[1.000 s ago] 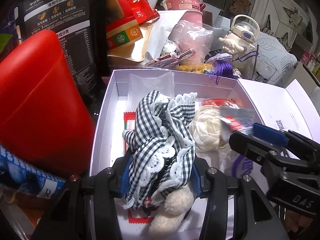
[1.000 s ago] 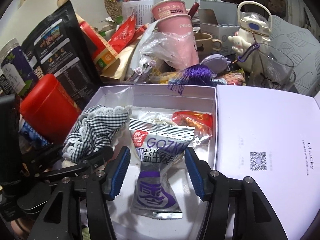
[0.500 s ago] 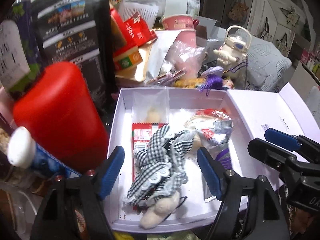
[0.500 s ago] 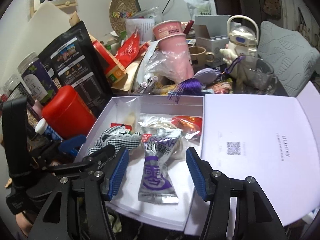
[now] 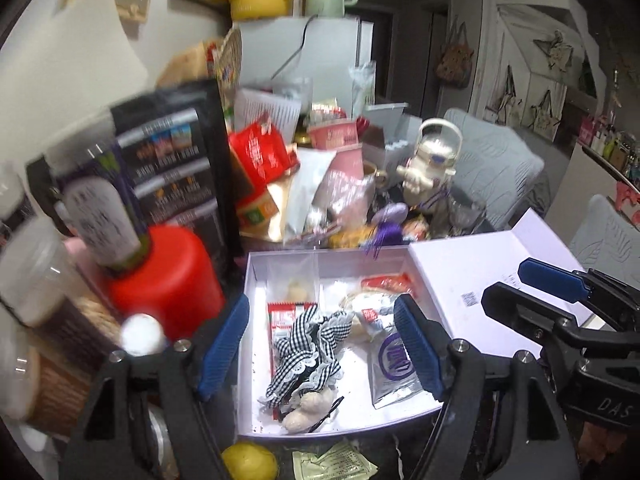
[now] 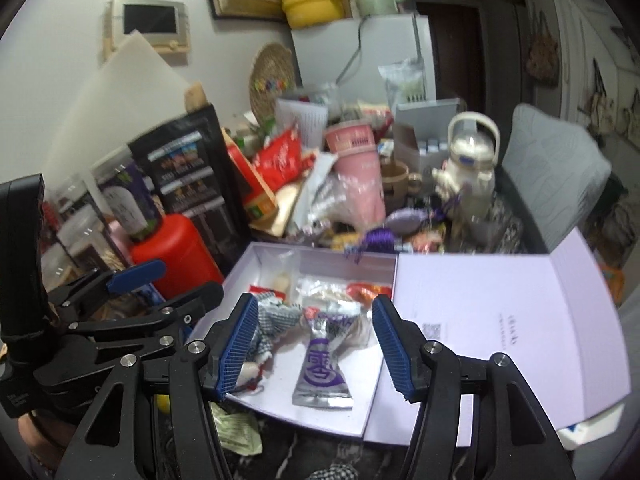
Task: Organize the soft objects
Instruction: 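Open the left tool to drop the cloth into the box while the right tool releases the purple bag, then withdraw both tools from the box back over the table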
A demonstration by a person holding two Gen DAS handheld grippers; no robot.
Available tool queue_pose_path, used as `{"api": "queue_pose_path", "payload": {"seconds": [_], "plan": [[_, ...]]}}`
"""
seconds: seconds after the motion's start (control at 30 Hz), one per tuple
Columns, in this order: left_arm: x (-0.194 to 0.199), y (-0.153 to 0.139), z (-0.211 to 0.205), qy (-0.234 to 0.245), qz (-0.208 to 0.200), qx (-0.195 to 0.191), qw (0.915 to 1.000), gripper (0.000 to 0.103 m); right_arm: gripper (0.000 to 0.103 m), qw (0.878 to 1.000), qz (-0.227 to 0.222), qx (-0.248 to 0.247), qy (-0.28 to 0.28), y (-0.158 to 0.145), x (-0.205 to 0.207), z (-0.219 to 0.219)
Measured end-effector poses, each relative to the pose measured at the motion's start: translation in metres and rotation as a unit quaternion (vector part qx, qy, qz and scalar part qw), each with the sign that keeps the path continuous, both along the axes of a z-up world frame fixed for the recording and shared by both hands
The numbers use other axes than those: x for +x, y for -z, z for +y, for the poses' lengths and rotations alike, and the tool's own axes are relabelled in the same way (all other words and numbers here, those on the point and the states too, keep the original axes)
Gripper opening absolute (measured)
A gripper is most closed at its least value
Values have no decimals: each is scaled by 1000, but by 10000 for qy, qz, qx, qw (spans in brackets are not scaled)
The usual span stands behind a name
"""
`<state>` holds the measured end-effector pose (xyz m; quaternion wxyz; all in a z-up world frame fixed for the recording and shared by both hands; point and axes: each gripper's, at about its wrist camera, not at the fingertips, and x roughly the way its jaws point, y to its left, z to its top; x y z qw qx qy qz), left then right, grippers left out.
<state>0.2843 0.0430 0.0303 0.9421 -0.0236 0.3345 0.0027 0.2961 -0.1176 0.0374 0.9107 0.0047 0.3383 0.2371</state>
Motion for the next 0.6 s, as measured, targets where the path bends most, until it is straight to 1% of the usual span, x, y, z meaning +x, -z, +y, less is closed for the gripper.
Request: {"api": "queue_pose_path", "payload": {"seconds": [0.07, 0.13, 0.23, 0.33, 0.37, 0.4, 0.47, 0.57, 0.6], "plan": [[-9, -12, 0, -17, -153, 35, 9999, 75, 60, 9999, -162, 17, -4, -12, -11, -1], [-20, -24, -1, -29, -291, 70, 9995, 75, 63, 9995, -321, 45, 0, -22, -22, -5], [-37, -40, -2, 0, -479, 97, 9988, 75, 64, 9985, -535, 63, 47, -35, -38, -10], [-56, -54, -5, 5, -756, 182, 9970, 75, 66, 9978, -657, 125, 6, -47, -54, -15], [-60, -57, -6, 1, -805, 217, 9965, 76, 67, 9974, -701, 146, 1, -51, -60, -17], [-66, -61, -7, 2, -870, 236, 9959, 82, 68, 9970, -757, 151, -1, -54, -65, -18], [-77, -66, -8, 16, -973, 235, 9950, 83, 69, 9958, -904, 119, 5, -61, -79, -20], [-91, -72, -11, 71, -1033, 257, 9943, 83, 74, 9943, -1057, 95, -2, -69, -96, -22], [-95, -74, -11, 84, -1049, 250, 9941, 83, 78, 9941, -1084, 94, 0, -71, -101, -22]]}}
